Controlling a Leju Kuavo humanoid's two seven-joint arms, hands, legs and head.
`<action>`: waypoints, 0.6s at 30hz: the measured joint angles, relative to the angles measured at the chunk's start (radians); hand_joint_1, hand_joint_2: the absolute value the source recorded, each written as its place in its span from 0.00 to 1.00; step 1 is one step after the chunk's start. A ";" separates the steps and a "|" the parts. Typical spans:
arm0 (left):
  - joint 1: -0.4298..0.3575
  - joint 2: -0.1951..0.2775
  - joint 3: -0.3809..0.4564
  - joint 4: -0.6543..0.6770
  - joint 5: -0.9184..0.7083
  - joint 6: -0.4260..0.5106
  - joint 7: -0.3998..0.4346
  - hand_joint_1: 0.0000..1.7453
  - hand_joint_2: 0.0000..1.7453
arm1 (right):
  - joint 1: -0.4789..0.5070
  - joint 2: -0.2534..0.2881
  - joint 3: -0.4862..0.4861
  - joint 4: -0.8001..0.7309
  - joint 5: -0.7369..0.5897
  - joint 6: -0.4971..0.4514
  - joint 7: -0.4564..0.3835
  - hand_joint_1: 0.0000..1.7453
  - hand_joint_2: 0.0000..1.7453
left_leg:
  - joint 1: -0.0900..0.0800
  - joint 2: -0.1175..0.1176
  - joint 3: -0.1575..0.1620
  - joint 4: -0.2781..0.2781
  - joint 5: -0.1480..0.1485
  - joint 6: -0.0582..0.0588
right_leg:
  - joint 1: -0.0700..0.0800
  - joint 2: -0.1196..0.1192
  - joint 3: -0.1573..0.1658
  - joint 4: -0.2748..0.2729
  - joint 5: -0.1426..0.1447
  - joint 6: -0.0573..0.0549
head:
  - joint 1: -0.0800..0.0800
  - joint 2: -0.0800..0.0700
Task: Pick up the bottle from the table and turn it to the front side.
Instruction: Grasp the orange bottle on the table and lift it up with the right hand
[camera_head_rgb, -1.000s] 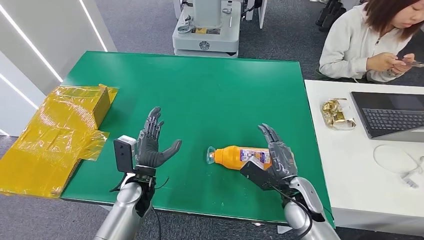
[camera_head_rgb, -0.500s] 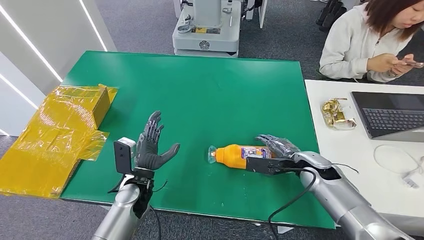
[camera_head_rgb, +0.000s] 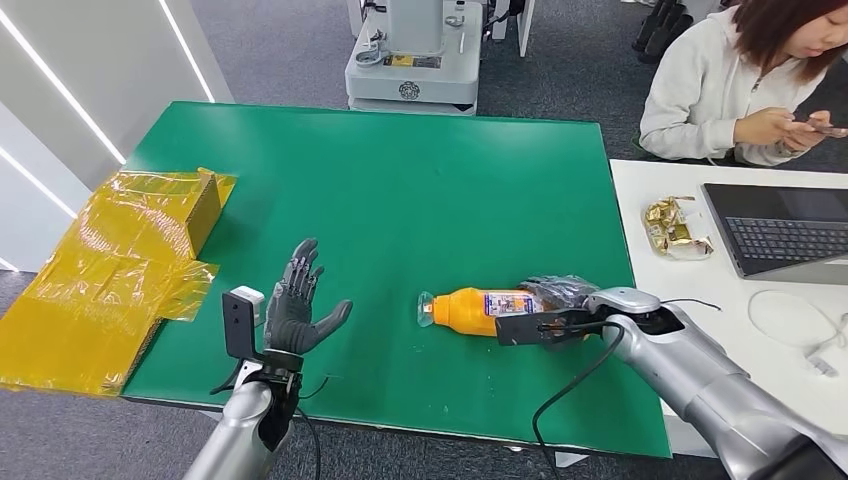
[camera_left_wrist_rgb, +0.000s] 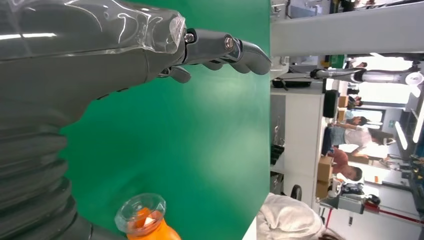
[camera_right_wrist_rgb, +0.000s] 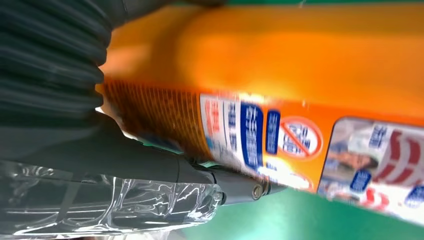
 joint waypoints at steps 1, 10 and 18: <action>0.005 0.000 0.002 -0.004 0.000 0.000 0.002 0.00 1.00 | 0.000 -0.005 0.011 0.000 -0.015 -0.011 0.000 1.00 1.00 | 0.000 0.000 0.000 0.000 0.000 0.000 | 0.000 0.000 0.000 0.000 0.000 0.000 | 0.000 0.000; 0.042 0.000 0.018 -0.032 -0.001 -0.001 0.003 0.00 1.00 | 0.007 -0.043 0.064 -0.026 -0.082 -0.072 0.012 1.00 1.00 | 0.000 0.000 0.001 0.000 0.000 0.000 | 0.000 0.000 0.000 0.000 0.000 0.000 | 0.000 0.000; 0.048 0.001 0.018 -0.039 -0.002 -0.002 0.003 0.00 1.00 | 0.018 -0.051 0.072 -0.045 -0.120 -0.102 0.025 1.00 1.00 | 0.000 0.000 0.002 0.000 0.000 0.000 | 0.000 0.000 0.001 0.000 0.000 0.000 | 0.000 0.000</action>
